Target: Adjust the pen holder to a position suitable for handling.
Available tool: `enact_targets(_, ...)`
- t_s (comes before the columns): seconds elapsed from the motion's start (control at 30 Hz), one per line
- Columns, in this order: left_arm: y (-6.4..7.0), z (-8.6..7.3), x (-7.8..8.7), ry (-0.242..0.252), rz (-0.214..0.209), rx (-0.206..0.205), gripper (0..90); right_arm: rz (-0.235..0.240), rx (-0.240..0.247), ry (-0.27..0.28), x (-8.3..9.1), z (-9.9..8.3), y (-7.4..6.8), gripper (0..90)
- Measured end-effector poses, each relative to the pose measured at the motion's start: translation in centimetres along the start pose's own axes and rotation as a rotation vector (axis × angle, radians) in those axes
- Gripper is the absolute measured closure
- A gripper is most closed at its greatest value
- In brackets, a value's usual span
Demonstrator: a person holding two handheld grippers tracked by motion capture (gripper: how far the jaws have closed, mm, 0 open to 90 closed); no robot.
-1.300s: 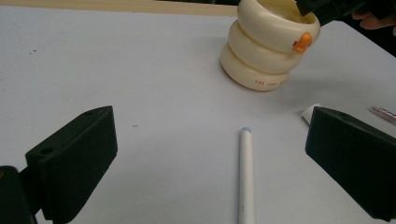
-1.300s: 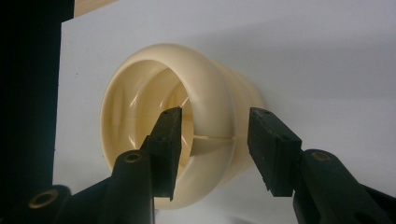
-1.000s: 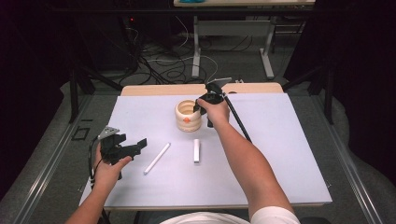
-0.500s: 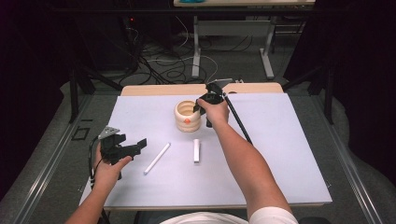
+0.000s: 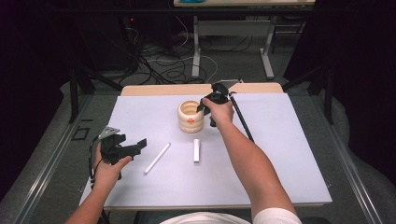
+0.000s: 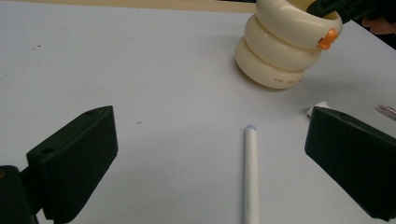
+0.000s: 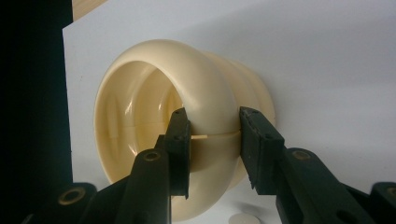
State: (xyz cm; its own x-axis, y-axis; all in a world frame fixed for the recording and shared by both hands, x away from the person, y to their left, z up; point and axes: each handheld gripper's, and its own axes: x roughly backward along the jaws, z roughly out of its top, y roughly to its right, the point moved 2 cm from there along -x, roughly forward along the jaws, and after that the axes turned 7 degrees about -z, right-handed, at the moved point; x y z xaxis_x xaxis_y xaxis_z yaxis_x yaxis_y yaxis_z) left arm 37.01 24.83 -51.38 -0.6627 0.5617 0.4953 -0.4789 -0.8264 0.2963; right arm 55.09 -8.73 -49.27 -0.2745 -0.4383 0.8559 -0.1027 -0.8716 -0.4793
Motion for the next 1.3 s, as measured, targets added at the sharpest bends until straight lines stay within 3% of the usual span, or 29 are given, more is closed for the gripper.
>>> enact_targets(0.27, 0.0, 0.0, -0.1, 0.0, 0.002, 0.002, 2.6, 0.006, 0.003, -0.01, 1.8, -0.2, 1.0, 66.2)
enact_targets(0.33, 0.1, 0.0, -0.1, 0.001, 0.001, 0.003, 2.6, 0.03, -0.009, 0.005, 2.1, -0.3, 1.3, 66.2)
enact_targets(0.47, 0.1, -0.1, -0.1, -0.002, 0.002, -0.001, 2.6, 0.006, 0.012, -0.002, 2.9, -0.4, 1.9, 66.2)
enact_targets(0.53, 0.1, -0.1, -0.2, -0.007, 0.002, 0.001, 2.6, 0.013, 0.001, -0.003, 3.2, -0.6, 2.4, 66.2)
enact_targets(0.87, 0.2, -0.1, -0.3, -0.008, 0.004, -0.003, 2.6, -0.017, 0.017, -0.013, 3.8, -1.1, 3.7, 66.2)
enact_targets(1.3, 0.1, -0.1, -0.3, -0.011, 0.009, -0.001, 2.6, -0.028, -0.001, -0.03, 4.2, -1.8, 5.8, 66.1)
